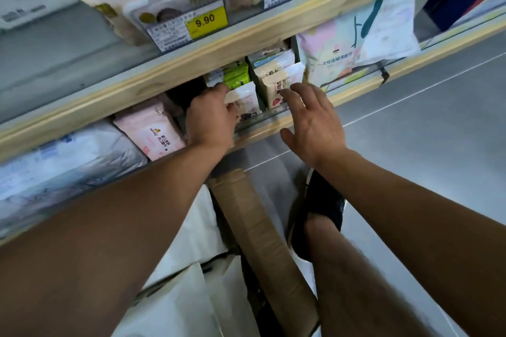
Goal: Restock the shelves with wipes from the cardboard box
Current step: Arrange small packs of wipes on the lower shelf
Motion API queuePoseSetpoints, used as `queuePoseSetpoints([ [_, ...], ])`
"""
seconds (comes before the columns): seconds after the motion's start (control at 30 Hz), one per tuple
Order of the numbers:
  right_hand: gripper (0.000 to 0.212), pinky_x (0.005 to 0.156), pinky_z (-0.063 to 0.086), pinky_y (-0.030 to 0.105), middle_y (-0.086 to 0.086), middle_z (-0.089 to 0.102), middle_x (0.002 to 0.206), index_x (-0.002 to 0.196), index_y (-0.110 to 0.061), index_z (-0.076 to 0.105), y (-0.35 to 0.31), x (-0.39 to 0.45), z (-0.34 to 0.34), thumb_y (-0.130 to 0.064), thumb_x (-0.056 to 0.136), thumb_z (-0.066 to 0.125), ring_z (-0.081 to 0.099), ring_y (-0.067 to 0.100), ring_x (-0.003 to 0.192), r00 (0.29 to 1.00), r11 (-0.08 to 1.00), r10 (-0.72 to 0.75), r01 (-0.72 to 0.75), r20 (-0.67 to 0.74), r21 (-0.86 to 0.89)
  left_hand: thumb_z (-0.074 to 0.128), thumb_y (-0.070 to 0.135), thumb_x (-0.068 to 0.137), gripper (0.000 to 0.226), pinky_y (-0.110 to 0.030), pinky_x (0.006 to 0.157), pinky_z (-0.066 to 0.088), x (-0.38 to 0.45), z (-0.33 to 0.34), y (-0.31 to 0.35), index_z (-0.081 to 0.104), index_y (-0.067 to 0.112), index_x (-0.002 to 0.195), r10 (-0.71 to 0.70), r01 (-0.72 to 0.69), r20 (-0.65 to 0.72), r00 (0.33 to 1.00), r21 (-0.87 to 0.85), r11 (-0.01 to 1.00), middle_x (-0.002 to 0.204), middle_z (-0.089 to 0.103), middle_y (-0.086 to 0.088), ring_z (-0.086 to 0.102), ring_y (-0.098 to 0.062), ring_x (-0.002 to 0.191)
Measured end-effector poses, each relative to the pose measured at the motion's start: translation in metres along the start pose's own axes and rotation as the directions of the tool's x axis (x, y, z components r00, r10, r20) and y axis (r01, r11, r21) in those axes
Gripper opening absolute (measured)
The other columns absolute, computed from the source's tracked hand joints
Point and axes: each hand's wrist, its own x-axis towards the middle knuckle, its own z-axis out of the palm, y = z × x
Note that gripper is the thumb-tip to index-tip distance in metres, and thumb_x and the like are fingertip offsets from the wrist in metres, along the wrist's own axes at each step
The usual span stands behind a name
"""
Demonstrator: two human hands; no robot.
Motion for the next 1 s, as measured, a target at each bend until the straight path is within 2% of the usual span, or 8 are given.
queuePoseSetpoints([
  [0.17, 0.075, 0.111, 0.033, 0.044, 0.010, 0.039, 0.145, 0.144, -0.016, 0.038, -0.002, 0.000, -0.008, -0.031, 0.078, 0.071, 0.032, 0.032, 0.135, 1.000, 1.000, -0.017, 0.017, 0.012, -0.001, 0.064, 0.020, 0.083, 0.029, -0.040, 0.077, 0.050, 0.011, 0.002, -0.004, 0.066, 0.015, 0.112, 0.022, -0.022, -0.008, 1.000, 0.041, 0.999, 0.106, 0.068, -0.015, 0.059, -0.037, 0.098],
  [0.33, 0.075, 0.111, 0.031, 0.040, 0.008, 0.037, 0.147, 0.145, -0.016, 0.035, -0.008, 0.000, -0.019, -0.030, 0.079, 0.069, 0.032, 0.031, 0.135, 0.998, 0.999, -0.035, 0.035, 0.047, -0.001, 0.065, 0.024, 0.082, 0.028, -0.039, 0.074, 0.049, 0.014, 0.002, -0.002, 0.065, 0.016, 0.109, 0.035, -0.038, 0.028, 0.999, 0.123, 0.992, 0.107, 0.067, -0.012, 0.059, -0.034, 0.099],
  [0.47, 0.077, 0.111, 0.031, 0.041, 0.008, 0.036, 0.147, 0.146, -0.016, 0.033, -0.016, -0.007, -0.036, -0.032, 0.080, 0.069, 0.031, 0.031, 0.136, 0.996, 0.998, -0.052, 0.054, 0.078, -0.021, 0.072, 0.028, 0.078, 0.049, -0.041, 0.082, 0.047, 0.002, -0.014, 0.005, 0.055, 0.015, 0.122, 0.015, -0.022, 0.071, 0.997, 0.095, 0.995, 0.119, 0.060, -0.013, 0.054, -0.037, 0.108],
  [0.6, 0.077, 0.113, 0.030, 0.040, 0.007, 0.037, 0.146, 0.145, -0.016, 0.034, -0.036, -0.020, -0.071, -0.033, 0.079, 0.070, 0.030, 0.030, 0.136, 0.990, 0.995, -0.082, 0.088, 0.111, -0.056, 0.069, 0.031, 0.080, 0.058, -0.040, 0.092, 0.042, -0.028, -0.056, 0.013, 0.049, 0.014, 0.132, 0.096, -0.101, 0.093, 0.991, 0.051, 0.994, 0.130, 0.055, -0.010, 0.049, -0.036, 0.114],
  [0.77, 0.074, 0.111, 0.032, 0.042, 0.008, 0.040, 0.142, 0.143, -0.016, 0.036, -0.085, -0.046, -0.132, -0.032, 0.078, 0.069, 0.033, 0.030, 0.132, 0.982, 0.984, -0.147, 0.157, 0.121, -0.084, 0.067, 0.031, 0.080, 0.058, -0.037, 0.096, 0.042, -0.084, -0.138, 0.009, 0.050, 0.015, 0.133, 0.146, -0.145, 0.088, 0.985, -0.020, 0.989, 0.134, 0.054, -0.009, 0.049, -0.033, 0.118],
  [0.87, 0.072, 0.109, 0.034, 0.042, 0.009, 0.041, 0.140, 0.141, -0.015, 0.038, -0.128, -0.068, -0.161, -0.033, 0.078, 0.069, 0.035, 0.031, 0.131, 0.973, 0.976, -0.202, 0.209, 0.111, -0.061, 0.069, 0.031, 0.080, 0.059, -0.034, 0.099, 0.038, -0.121, -0.190, -0.012, 0.051, 0.015, 0.134, 0.156, -0.154, 0.073, 0.985, -0.042, 0.987, 0.134, 0.055, -0.009, 0.049, -0.031, 0.121],
  [1.0, 0.070, 0.110, 0.029, 0.039, 0.008, 0.040, 0.142, 0.142, -0.013, 0.038, -0.184, -0.095, -0.177, -0.032, 0.081, 0.066, 0.032, 0.031, 0.132, 0.957, 0.965, -0.257, 0.262, 0.134, -0.022, 0.066, 0.037, 0.078, 0.061, -0.035, 0.100, 0.041, -0.159, -0.234, -0.057, 0.052, 0.021, 0.134, 0.125, -0.124, 0.041, 0.991, -0.025, 0.992, 0.134, 0.057, -0.005, 0.051, -0.029, 0.120],
])
